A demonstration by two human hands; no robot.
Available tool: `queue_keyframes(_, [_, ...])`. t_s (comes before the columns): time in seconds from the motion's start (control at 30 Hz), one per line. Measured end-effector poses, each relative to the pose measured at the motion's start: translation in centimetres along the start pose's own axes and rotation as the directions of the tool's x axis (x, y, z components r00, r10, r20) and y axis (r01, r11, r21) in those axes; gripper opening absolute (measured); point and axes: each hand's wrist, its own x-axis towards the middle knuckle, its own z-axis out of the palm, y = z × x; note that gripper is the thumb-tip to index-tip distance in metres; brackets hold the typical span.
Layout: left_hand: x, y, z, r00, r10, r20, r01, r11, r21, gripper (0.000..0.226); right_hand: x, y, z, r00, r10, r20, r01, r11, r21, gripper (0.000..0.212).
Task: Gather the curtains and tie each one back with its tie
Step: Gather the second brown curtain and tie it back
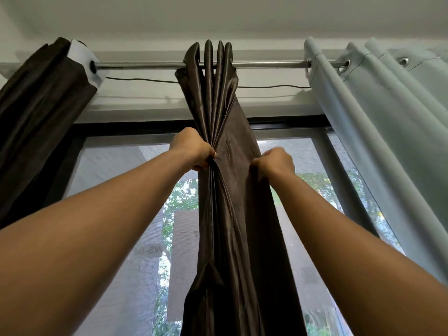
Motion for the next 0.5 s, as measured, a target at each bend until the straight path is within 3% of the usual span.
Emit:
queue_keyframes(0.13, [-0.1,0.5,0.7,1.0,0.022,0.0,-0.022,1.0,0.02,0.018,-2.5,-3.2,-1.0,0.948,-0.281,-0.148,0.228,0.927,-0.298,0.014])
queue_keyframes(0.27, [-0.2,1.3,1.0,1.0,0.021,0.0,-0.021,1.0,-0.007,0.019,-5.4,-5.1,0.5,0.873,-0.476,-0.109,0.4,0.825,-0.398,0.004])
queue_keyframes(0.37, [0.0,1.2,0.7,0.999,-0.032,0.043,0.037,0.991,-0.127,0.021,-6.2,-5.1,1.5,0.883,-0.468,-0.05,0.428,0.843,-0.327,0.006])
queue_keyframes(0.5, [0.0,0.2,0.1,0.98,-0.103,0.17,0.152,0.94,-0.307,0.024,-6.2,-4.4,2.2,0.942,-0.329,0.066,0.336,0.929,-0.156,0.02])
